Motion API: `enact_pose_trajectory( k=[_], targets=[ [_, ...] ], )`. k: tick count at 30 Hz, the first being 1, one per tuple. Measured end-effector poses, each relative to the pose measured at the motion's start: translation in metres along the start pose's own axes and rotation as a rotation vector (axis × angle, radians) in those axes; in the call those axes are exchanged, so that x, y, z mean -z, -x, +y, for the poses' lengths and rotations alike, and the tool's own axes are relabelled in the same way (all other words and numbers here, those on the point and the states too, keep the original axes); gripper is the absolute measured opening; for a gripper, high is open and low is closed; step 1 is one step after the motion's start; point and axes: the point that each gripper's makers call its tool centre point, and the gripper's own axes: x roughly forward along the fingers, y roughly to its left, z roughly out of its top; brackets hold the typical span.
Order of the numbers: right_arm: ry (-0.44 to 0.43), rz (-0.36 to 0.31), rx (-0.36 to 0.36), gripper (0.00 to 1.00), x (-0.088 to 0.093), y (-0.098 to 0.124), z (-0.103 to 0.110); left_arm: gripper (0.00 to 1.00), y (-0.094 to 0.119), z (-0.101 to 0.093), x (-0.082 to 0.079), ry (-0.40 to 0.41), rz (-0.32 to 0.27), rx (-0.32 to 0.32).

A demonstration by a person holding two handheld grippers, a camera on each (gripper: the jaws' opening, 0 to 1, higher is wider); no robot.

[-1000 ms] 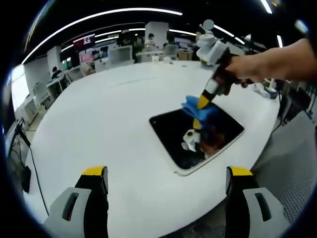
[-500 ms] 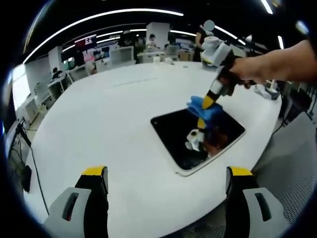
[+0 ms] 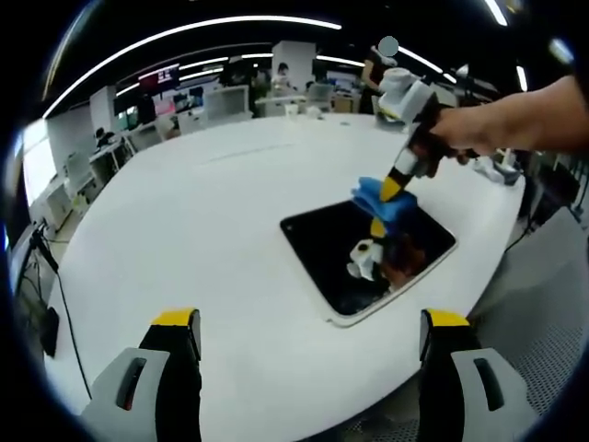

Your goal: Wipe the mirror surface with the cleaning cloth until all visible marks leave the cleaned area.

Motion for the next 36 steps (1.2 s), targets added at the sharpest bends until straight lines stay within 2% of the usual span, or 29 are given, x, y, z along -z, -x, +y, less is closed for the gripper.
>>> enact_pose_trajectory(
  k=[12,24,27,29,32,34,36],
  targets=[
    [-0.011,0.009,0.002,0.02,0.017,0.007,0.007,0.99,0.001,0.003,-0.002,-0.012,-0.011,-0.018],
    [-0.010,0.014,0.009,0.02,0.032,0.008,0.012,0.99,0.002,0.002,0.000,-0.005,-0.003,-0.019],
    [-0.011,0.014,0.006,0.02,0.037,0.010,0.014,0.99,0.003,0.000,0.001,-0.005,0.016,-0.023],
    [-0.005,0.017,0.005,0.02,0.041,0.012,0.016,1.00,0.005,-0.005,-0.003,-0.011,0.006,-0.015],
    [0.002,0.020,0.006,0.02,0.045,0.013,0.018,1.00,0.007,-0.002,-0.009,-0.011,-0.020,-0.026],
    [0.002,0.020,0.002,0.02,0.047,0.013,0.018,1.00,0.008,0.000,-0.011,0.034,-0.018,-0.024],
    [0.004,0.019,0.000,0.02,0.047,0.013,0.018,1.00,0.011,-0.002,-0.014,0.027,-0.030,-0.023]
  ],
)
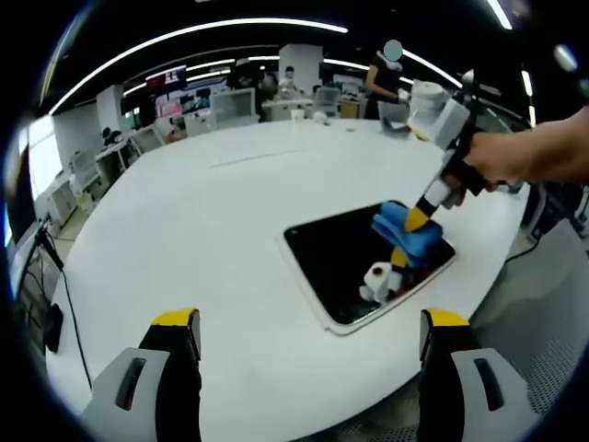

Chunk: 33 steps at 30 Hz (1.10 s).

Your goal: Wipe the mirror surface with the cleaning cloth until all visible marks leave the cleaned area.

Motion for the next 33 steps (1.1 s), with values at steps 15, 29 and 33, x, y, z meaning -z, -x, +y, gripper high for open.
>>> enact_pose_trajectory(
  k=[15,29,33],
  targets=[
    [-0.012,0.003,-0.014,0.02,0.021,0.003,0.010,1.00,0.000,-0.005,-0.007,-0.004,-0.091,0.015],
    [-0.012,0.024,-0.022,0.02,0.042,0.009,0.019,1.00,-0.002,-0.012,-0.001,-0.016,-0.063,0.045],
    [-0.011,0.023,-0.019,0.02,0.048,0.011,0.022,1.00,-0.002,-0.011,-0.001,-0.021,-0.063,0.043]
  ],
)
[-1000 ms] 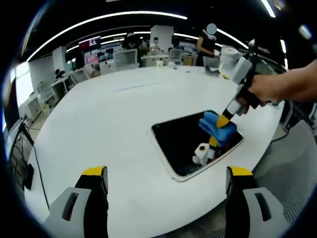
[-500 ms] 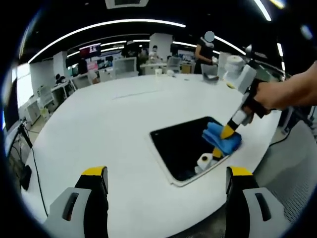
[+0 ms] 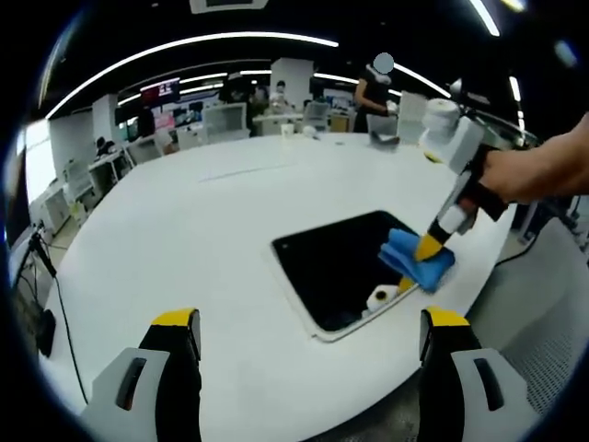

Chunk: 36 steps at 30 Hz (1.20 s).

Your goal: Wipe the mirror surface with the cleaning cloth until all visible marks leave the cleaned area.

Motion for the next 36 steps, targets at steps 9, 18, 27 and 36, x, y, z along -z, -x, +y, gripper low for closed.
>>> enact_pose_trajectory(
  k=[9,18,27,36],
  targets=[
    [-0.015,0.014,-0.002,0.02,0.007,0.001,0.002,1.00,-0.001,-0.004,0.001,-0.016,0.003,0.025],
    [-0.050,0.022,-0.010,0.02,0.017,0.002,0.007,1.00,-0.002,-0.003,0.002,-0.027,0.008,0.027],
    [-0.048,0.021,-0.013,0.02,0.018,0.004,0.008,0.99,-0.002,-0.003,0.004,-0.031,0.018,0.026],
    [-0.038,0.026,-0.017,0.02,0.020,0.004,0.009,0.99,-0.003,-0.002,0.008,-0.040,0.034,0.025]
  ],
)
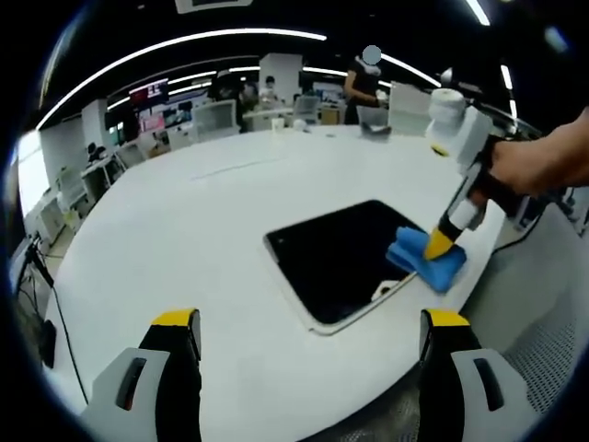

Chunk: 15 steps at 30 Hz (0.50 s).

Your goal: Wipe the mirror surface with the cleaning cloth until all visible marks leave the cleaned area.

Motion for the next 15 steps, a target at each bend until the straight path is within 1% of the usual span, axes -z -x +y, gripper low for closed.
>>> enact_pose_trajectory(
  k=[8,15],
  targets=[
    [0.008,0.008,-0.012,0.02,0.0070,-0.0008,0.0017,0.99,-0.0002,0.0002,0.0015,-0.005,0.009,-0.001],
    [0.007,0.004,-0.019,0.02,0.0061,-0.0002,0.0016,0.99,-0.0002,0.0001,0.0023,-0.001,0.015,-0.003]
  ],
)
